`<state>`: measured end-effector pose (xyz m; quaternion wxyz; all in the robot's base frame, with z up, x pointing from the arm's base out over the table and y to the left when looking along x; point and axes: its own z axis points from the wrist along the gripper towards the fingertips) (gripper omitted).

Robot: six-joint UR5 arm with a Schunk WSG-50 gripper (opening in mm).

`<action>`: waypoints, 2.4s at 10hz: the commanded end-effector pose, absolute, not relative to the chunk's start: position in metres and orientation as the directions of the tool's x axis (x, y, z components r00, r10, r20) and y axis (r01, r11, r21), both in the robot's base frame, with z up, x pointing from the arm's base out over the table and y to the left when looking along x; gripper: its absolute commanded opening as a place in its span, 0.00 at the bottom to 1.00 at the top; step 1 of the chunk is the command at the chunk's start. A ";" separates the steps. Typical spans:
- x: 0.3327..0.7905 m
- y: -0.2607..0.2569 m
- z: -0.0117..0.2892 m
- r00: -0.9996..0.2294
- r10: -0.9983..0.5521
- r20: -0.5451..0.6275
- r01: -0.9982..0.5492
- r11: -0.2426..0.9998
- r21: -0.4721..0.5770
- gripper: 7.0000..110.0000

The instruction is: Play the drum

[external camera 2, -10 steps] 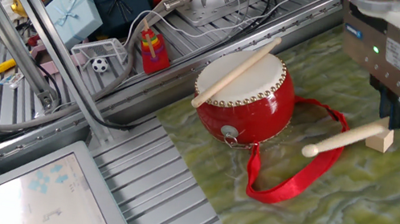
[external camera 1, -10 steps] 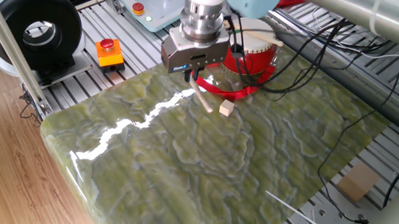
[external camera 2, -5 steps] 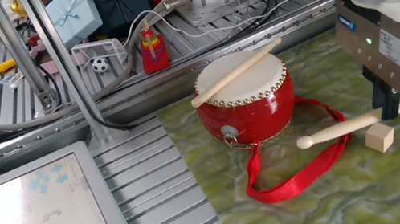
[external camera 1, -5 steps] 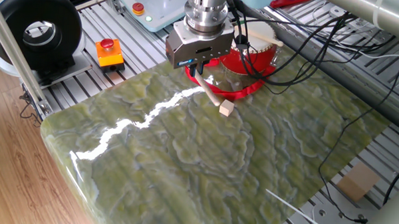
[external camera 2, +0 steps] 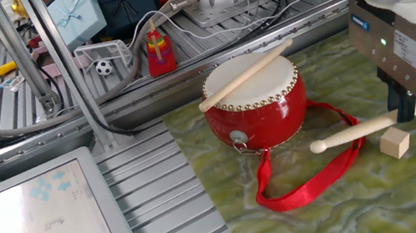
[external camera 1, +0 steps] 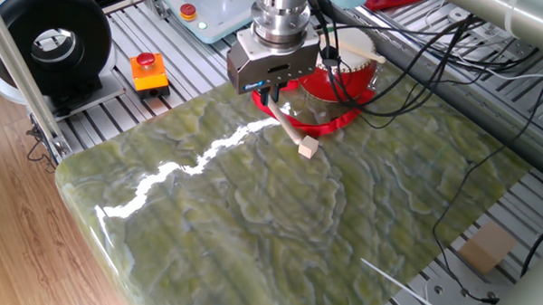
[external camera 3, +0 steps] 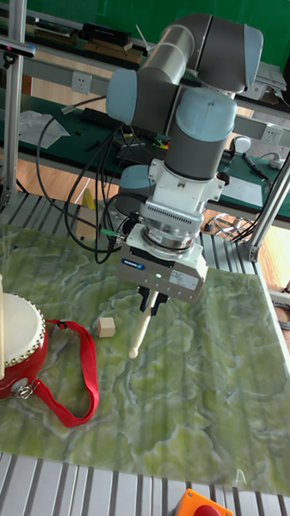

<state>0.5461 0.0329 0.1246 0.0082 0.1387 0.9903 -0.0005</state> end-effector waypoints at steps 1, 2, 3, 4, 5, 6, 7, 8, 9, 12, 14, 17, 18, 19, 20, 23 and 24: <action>0.545 0.036 0.125 -0.955 0.295 0.002 0.295 0.955 0.002 0.00; 0.548 0.037 0.126 -0.954 0.300 -0.002 0.300 0.954 0.001 0.00; 0.551 0.036 0.126 -0.954 0.298 -0.010 0.298 0.954 -0.004 0.00; 0.551 0.037 0.126 -0.954 0.298 -0.011 0.298 0.954 -0.002 0.00; 0.551 0.036 0.126 -0.955 0.297 -0.011 0.297 0.955 -0.002 0.00; 0.551 0.035 0.126 -0.955 0.295 -0.012 0.295 0.955 -0.002 0.00; 0.552 0.035 0.126 -0.957 0.291 -0.013 0.291 0.957 -0.003 0.00; 0.553 0.036 0.126 -0.961 0.276 -0.017 0.276 0.961 -0.001 0.00; 0.555 0.037 0.126 -0.973 0.229 -0.024 0.229 0.974 0.003 0.00; 0.563 0.046 0.127 -0.990 0.134 -0.051 0.132 0.990 0.043 0.00; 0.562 0.060 0.128 -0.990 0.134 -0.037 0.130 0.987 0.096 0.00; 0.565 0.077 0.130 -0.984 0.176 -0.037 0.168 0.972 0.167 0.00; 0.557 0.090 0.132 -0.992 0.124 -0.007 0.120 0.970 0.212 0.00; 0.553 0.096 0.133 -0.998 0.067 0.000 0.065 0.970 0.234 0.00; 0.556 0.101 0.135 -0.998 0.068 -0.011 0.063 0.964 0.257 0.00; 0.556 0.080 0.134 -0.999 -0.041 -0.018 -0.044 0.981 0.188 0.00; 0.563 0.064 0.141 -0.994 -0.104 -0.021 -0.106 0.978 0.177 0.00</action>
